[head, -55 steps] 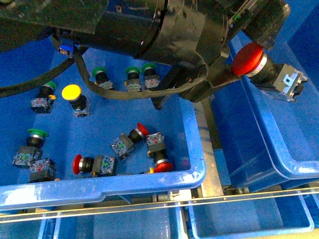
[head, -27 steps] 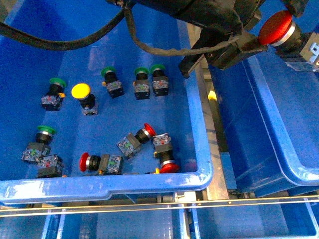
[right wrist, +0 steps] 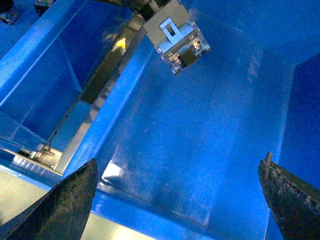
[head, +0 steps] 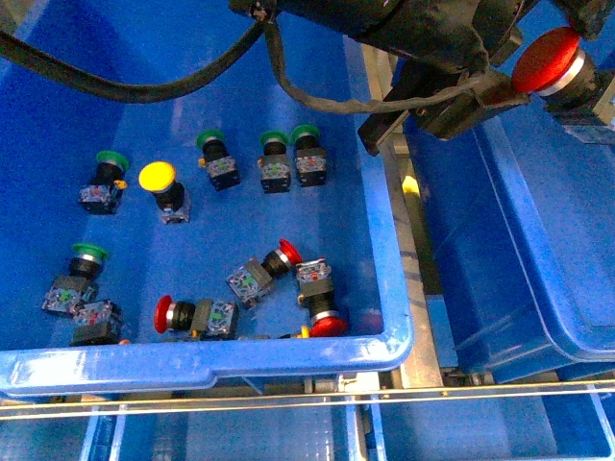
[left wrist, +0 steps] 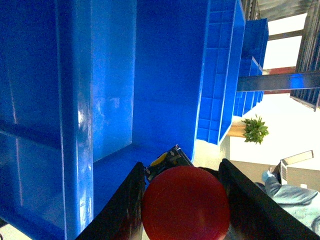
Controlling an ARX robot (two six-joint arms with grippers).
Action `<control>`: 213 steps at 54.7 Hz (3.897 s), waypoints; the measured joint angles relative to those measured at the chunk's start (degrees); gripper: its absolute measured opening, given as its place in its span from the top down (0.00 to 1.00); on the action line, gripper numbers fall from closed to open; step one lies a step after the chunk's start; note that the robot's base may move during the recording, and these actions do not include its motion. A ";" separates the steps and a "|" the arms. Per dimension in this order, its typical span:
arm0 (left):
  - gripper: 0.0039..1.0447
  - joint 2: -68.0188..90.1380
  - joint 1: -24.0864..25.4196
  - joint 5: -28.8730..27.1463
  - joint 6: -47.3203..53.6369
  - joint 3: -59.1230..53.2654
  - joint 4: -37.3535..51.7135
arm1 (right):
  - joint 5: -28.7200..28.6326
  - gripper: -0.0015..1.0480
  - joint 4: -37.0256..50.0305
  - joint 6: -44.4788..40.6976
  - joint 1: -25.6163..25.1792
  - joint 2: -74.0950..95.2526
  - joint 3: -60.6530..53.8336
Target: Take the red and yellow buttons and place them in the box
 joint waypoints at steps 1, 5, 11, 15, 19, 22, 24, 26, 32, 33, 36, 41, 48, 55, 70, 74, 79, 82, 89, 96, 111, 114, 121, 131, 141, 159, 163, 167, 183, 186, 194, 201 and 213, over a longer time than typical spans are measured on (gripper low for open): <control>0.66 0.07 0.02 -0.02 -0.02 -0.07 0.04 | -0.09 0.07 1.33 -0.37 0.00 1.29 0.00; 0.66 0.31 0.15 -0.15 -0.11 -0.33 0.22 | -0.46 0.07 5.92 -1.95 -0.11 5.90 0.20; 0.66 0.46 0.39 -0.17 -0.13 -0.61 0.31 | -0.85 0.07 11.63 -4.68 -0.50 12.37 1.57; 0.66 0.48 0.50 -0.17 -0.13 -0.68 0.31 | -1.03 0.07 13.90 -5.92 -0.33 15.43 2.82; 0.66 0.48 0.59 -0.17 -0.11 -0.68 0.31 | -1.60 0.07 17.22 -7.98 0.17 19.21 4.17; 0.66 0.48 0.63 -0.17 -0.11 -0.68 0.31 | -1.99 0.07 18.71 -9.29 0.42 21.70 5.20; 0.66 0.48 0.63 -0.17 -0.11 -0.68 0.28 | -2.12 0.07 18.97 -10.21 0.68 23.15 5.88; 0.66 0.48 0.63 -0.17 -0.11 -0.68 0.28 | -2.14 0.07 19.34 -10.60 1.03 24.11 6.23; 0.66 0.48 0.63 -0.17 -0.11 -0.68 0.28 | -2.54 0.07 20.31 -11.63 2.29 26.38 7.17; 0.66 0.48 0.63 -0.17 -0.09 -0.68 0.28 | -2.54 0.07 20.65 -11.82 2.58 26.84 7.32; 0.66 0.48 0.63 -0.17 -0.09 -0.66 0.28 | -2.54 0.07 21.70 -12.37 3.06 27.78 7.65; 0.66 0.48 0.63 -0.17 -0.09 -0.68 0.28 | -2.40 0.07 23.56 -13.35 3.67 29.81 8.44; 0.66 0.48 0.63 -0.20 -0.09 -0.66 0.26 | -2.34 0.07 24.96 -14.36 3.93 32.20 9.51; 0.66 0.48 0.63 -0.24 -0.07 -0.66 0.04 | -2.32 0.07 26.49 -15.47 3.89 34.51 10.56; 0.66 0.61 0.63 -0.39 0.02 -0.66 -0.17 | -2.19 0.07 27.67 -16.59 3.58 36.24 12.66; 0.66 0.70 0.63 -0.39 0.09 -0.66 -0.26 | -2.23 0.10 27.47 -16.59 3.54 36.24 12.94; 0.66 0.74 0.63 -0.39 0.11 -0.66 -0.31 | -2.38 0.23 27.02 -16.76 3.19 36.24 13.20; 0.66 0.76 0.63 -0.39 0.13 -0.66 -0.31 | -2.54 0.31 26.69 -16.81 2.89 36.24 13.20; 0.66 0.79 0.63 -0.44 0.11 -0.50 -0.33 | -3.26 0.49 25.88 -17.33 2.56 36.24 13.20; 0.66 0.81 0.63 -0.61 0.15 0.00 -0.39 | -3.72 0.67 25.57 -17.88 2.56 36.24 13.18; 0.66 1.18 0.63 -0.61 0.15 0.20 -0.72 | -3.80 0.71 25.59 -18.51 2.56 36.24 12.83; 0.66 1.18 0.63 -0.61 0.17 0.24 -0.85 | -3.78 0.71 25.57 -18.51 2.56 36.24 12.79; 0.66 1.20 0.68 -0.81 0.44 0.35 -1.05 | -3.80 0.72 25.59 -18.51 2.19 36.24 12.61; 0.66 1.36 0.68 -0.98 0.76 0.66 -1.53 | -4.72 0.72 25.57 -18.62 0.44 35.71 11.96; 0.41 1.57 0.74 -0.74 1.53 1.11 -1.60 | -6.45 0.72 24.85 -18.93 -2.05 33.81 11.10; 0.08 2.60 1.44 -0.52 3.56 1.49 -2.89 | -7.65 0.72 23.67 -19.37 -4.61 31.87 9.70; 0.07 2.60 1.68 -0.35 3.78 1.53 -2.93 | -7.65 0.72 23.47 -19.37 -4.66 31.63 9.53; 0.07 2.60 2.05 -0.09 3.93 1.53 -2.75 | -7.69 0.73 23.41 -19.39 -4.72 31.47 9.38; 0.07 1.73 4.17 1.64 5.75 0.70 -2.40 | -9.03 0.74 23.41 -19.80 -5.14 30.82 8.50; 0.07 1.27 4.35 1.62 6.23 0.52 -2.47 | -9.18 0.74 23.41 -19.82 -5.14 30.64 8.46; 0.07 -0.46 4.76 0.83 8.68 -0.20 -3.96 | -9.81 0.74 23.39 -20.00 -5.14 30.23 8.48; 0.07 -3.93 7.58 -0.87 9.33 -1.88 -4.92 | -2.01 0.74 22.93 -18.93 -7.28 30.69 7.78; 0.07 -5.62 12.15 -2.16 10.91 -3.21 -6.51 | -1.42 0.74 22.64 -18.01 -8.35 30.88 7.17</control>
